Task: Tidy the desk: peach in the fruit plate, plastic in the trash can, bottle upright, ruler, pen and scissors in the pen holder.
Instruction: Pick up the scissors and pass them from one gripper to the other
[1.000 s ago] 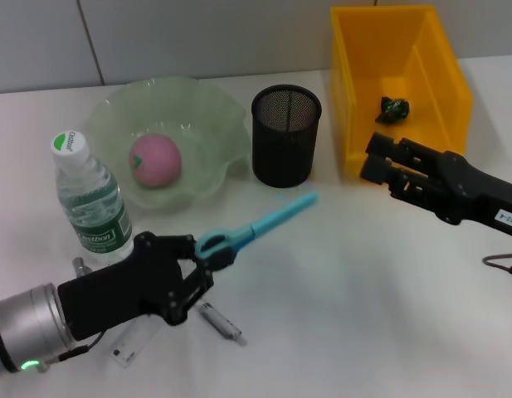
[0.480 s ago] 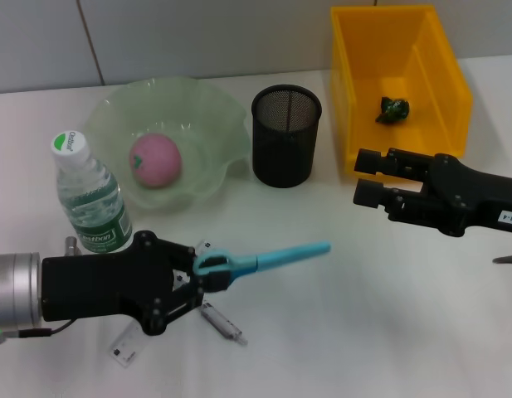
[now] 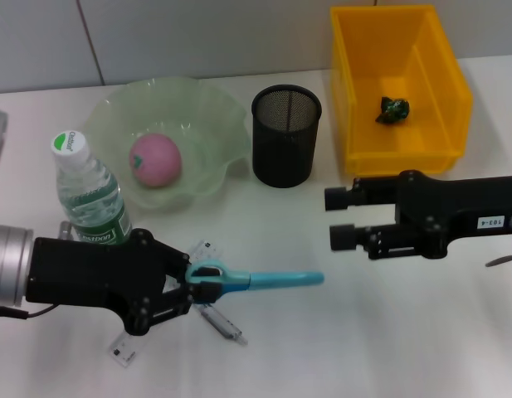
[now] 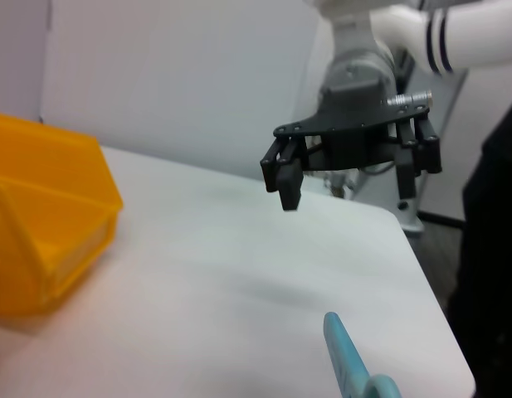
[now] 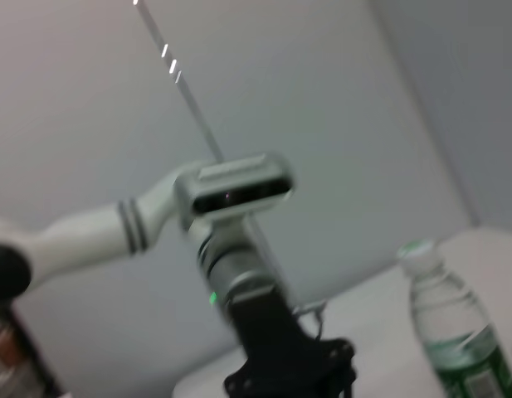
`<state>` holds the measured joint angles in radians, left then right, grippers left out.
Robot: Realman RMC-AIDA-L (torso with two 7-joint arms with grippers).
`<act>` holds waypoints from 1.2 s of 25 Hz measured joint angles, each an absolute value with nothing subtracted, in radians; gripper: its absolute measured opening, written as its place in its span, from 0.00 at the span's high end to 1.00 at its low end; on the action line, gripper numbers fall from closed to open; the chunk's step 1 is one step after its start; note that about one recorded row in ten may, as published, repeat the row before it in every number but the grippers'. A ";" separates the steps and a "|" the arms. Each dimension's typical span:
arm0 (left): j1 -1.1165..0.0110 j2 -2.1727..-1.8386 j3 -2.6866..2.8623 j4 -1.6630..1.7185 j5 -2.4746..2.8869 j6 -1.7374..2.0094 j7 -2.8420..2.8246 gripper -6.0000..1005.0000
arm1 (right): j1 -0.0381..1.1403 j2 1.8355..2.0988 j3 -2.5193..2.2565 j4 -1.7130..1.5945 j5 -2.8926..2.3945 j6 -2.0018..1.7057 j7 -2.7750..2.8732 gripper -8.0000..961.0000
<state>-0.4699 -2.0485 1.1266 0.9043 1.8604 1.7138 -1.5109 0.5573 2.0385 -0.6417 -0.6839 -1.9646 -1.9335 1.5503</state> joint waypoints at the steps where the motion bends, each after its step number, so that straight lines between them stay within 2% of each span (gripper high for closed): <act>1: -0.482 -2.050 1.121 0.903 1.882 1.722 -1.519 0.87 | 0.567 2.039 -0.643 -0.694 -1.979 -1.939 1.558 0.30; 5: -0.513 -2.055 1.109 0.899 1.939 1.739 -1.539 0.86 | 0.622 2.035 -0.678 -0.766 -2.045 -1.955 1.614 0.30; 11: -0.567 -2.064 1.114 0.895 2.003 1.752 -1.589 0.86 | 0.746 2.011 -0.781 -0.831 -2.151 -1.959 1.699 0.31; 20: -0.590 -2.065 1.116 0.875 2.014 1.753 -1.607 0.85 | 0.859 2.004 -0.903 -0.836 -2.222 -1.960 1.727 0.33; 24: -0.626 -2.064 1.116 0.823 2.022 1.750 -1.605 0.85 | 0.901 2.009 -0.973 -0.836 -2.229 -1.954 1.730 0.34; 30: -0.633 -2.065 1.116 0.818 2.026 1.752 -1.606 0.84 | 0.942 2.043 -1.031 -0.838 -2.261 -1.935 1.731 0.35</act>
